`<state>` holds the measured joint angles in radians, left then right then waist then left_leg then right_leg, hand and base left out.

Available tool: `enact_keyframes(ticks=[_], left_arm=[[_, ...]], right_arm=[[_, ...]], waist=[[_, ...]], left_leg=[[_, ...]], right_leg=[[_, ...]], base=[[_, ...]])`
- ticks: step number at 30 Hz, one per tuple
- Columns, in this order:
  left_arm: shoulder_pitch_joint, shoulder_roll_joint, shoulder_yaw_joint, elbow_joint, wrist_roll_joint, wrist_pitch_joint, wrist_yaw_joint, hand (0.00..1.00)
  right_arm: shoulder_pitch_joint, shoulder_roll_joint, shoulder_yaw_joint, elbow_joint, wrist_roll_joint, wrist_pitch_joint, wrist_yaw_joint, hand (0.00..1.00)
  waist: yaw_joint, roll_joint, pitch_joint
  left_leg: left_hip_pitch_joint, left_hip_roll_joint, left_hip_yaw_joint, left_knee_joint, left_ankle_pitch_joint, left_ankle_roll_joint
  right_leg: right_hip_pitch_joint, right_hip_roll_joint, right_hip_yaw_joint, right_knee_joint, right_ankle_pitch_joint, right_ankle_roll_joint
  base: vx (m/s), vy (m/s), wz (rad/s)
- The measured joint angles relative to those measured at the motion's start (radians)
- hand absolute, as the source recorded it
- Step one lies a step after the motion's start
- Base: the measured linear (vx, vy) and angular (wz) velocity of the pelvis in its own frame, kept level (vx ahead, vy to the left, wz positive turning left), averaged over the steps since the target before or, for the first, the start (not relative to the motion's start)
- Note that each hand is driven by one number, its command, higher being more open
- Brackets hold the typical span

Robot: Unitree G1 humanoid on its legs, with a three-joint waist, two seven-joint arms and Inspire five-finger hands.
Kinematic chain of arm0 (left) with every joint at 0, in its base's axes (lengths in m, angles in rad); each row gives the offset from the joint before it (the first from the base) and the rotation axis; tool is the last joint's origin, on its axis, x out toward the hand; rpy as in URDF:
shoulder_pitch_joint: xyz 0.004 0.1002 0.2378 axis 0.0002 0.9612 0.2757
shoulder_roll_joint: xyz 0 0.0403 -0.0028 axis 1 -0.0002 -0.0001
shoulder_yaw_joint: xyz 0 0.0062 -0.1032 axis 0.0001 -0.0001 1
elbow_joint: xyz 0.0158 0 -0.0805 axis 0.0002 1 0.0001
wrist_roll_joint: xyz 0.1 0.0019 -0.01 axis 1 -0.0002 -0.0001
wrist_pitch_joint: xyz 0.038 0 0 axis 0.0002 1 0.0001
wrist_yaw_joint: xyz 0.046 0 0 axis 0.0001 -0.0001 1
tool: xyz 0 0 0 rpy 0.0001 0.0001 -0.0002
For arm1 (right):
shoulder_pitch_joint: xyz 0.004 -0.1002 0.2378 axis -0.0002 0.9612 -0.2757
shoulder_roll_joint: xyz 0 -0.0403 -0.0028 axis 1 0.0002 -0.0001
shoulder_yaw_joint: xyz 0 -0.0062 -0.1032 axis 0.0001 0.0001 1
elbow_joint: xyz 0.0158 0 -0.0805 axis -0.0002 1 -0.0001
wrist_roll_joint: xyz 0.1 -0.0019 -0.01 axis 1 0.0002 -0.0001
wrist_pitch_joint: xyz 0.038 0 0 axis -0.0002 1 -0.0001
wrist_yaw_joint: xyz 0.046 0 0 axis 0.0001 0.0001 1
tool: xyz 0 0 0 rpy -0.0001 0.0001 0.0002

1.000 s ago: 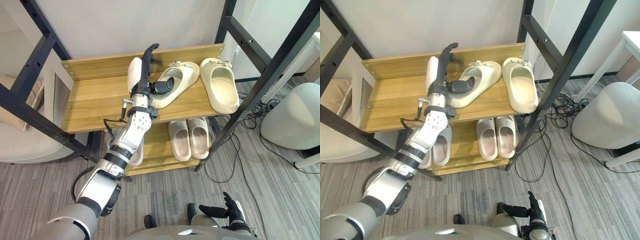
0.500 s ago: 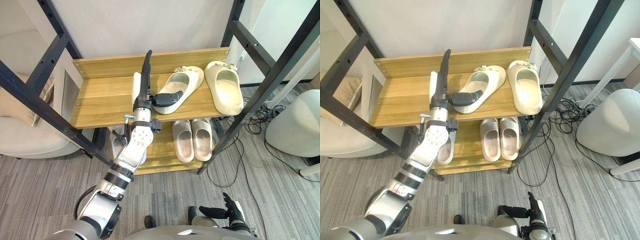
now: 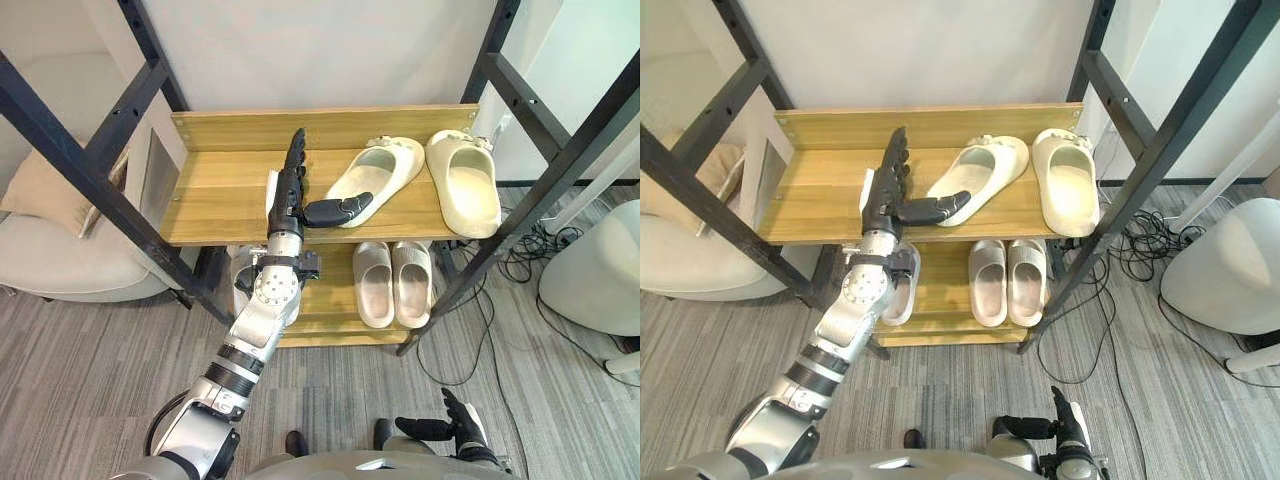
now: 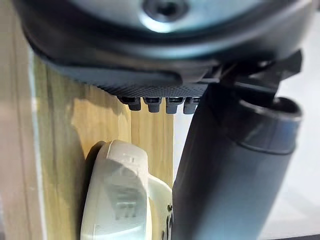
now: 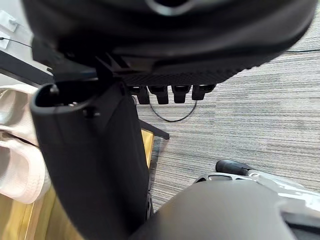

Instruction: Organize the slippers on the shoe rack

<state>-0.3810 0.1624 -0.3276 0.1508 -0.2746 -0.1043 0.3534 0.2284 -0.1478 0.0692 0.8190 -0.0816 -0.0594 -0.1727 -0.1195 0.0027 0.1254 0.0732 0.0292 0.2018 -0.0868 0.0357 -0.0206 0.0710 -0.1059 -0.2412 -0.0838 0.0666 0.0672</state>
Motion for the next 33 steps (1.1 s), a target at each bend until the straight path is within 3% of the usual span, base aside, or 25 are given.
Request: enact_keyframes(ticks=[10, 14, 23, 33], left_arm=[[0.013, -0.003, -0.008, -0.017, -0.212, -0.042, -0.041, 1.0], [0.023, -0.002, -0.092, -0.049, -0.281, -0.045, -0.083, 1.0], [0.024, -0.017, -0.254, -0.069, -0.351, -0.041, -0.161, 1.0], [0.022, -0.033, -0.293, -0.069, -0.365, -0.04, -0.163, 1.0]], right_arm=[[-0.001, -0.001, 0.0, 0.001, 0.0, 0.012, 0.0, 1.0], [-0.001, -0.003, 0.002, 0.002, 0.0, 0.015, 0.003, 1.0], [-0.014, -0.011, 0.036, 0.003, 0.0, 0.02, 0.01, 1.0], [-0.017, -0.011, 0.04, 0.003, 0.001, 0.026, 0.01, 1.0]], waist=[[0.003, -0.008, -0.003], [0.008, -0.009, -0.004], [0.006, -0.009, -0.004], [0.006, -0.011, -0.006]], left_leg=[[-0.002, 0.0, -0.007, 0.0, 0.002, 0.0], [-0.002, 0.0, -0.012, 0.0, 0.003, 0.001], [0.002, 0.0, -0.018, -0.001, 0.006, 0.0], [0.002, 0.001, -0.02, -0.001, 0.007, 0.0]], right_leg=[[0.001, 0.0, -0.006, 0.0, 0.0, 0.0], [0.004, -0.001, -0.01, 0.0, 0.0, 0.0], [0.011, -0.001, -0.017, -0.001, 0.001, 0.001], [0.012, -0.004, -0.02, -0.004, 0.001, 0.003]], base=[[-0.01, -0.001, 0.01], [-0.02, -0.004, 0.03], [-0.01, -0.003, 0.01], [0.0, 0.0, 0.0]])
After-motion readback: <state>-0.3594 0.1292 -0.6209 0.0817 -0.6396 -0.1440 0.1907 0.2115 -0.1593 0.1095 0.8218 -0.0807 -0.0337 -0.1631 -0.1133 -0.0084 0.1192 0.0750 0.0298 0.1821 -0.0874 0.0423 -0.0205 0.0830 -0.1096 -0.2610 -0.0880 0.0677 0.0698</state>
